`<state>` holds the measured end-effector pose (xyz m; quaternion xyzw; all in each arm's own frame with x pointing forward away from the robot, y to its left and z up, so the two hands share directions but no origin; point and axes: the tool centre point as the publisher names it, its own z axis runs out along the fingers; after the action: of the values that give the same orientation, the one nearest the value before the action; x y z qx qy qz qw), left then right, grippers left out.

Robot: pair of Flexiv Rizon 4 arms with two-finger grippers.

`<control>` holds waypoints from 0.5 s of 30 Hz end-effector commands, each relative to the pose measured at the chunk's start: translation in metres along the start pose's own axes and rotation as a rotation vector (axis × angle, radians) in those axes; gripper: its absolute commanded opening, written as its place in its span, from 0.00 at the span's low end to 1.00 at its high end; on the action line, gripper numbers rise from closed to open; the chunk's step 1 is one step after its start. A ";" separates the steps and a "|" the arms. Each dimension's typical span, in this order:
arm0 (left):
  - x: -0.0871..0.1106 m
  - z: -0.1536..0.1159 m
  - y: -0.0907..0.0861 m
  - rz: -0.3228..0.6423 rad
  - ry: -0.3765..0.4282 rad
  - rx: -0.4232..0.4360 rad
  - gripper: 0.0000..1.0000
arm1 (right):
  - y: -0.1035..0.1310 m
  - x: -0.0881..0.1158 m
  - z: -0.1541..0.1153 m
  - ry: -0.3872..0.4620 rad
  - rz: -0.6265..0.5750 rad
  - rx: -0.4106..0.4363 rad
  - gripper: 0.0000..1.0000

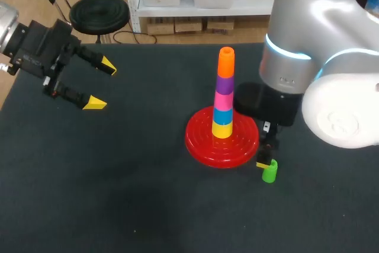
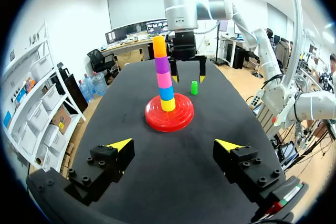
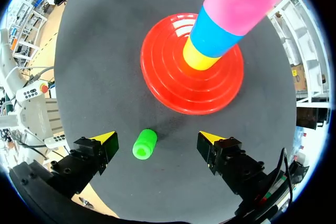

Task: Pick up and stack the cylinders on the red base in this order: pink,purple,orange,green

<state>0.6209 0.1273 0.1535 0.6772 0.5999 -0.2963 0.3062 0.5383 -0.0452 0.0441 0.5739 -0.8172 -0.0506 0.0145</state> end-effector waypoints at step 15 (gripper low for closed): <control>0.001 0.000 -0.001 0.003 -0.002 -0.004 1.00 | 0.008 0.008 0.007 0.048 -0.010 -0.019 1.00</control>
<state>0.6209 0.1273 0.1535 0.6772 0.5999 -0.2963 0.3062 0.5278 -0.0508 0.0382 0.5796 -0.8127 -0.0458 0.0394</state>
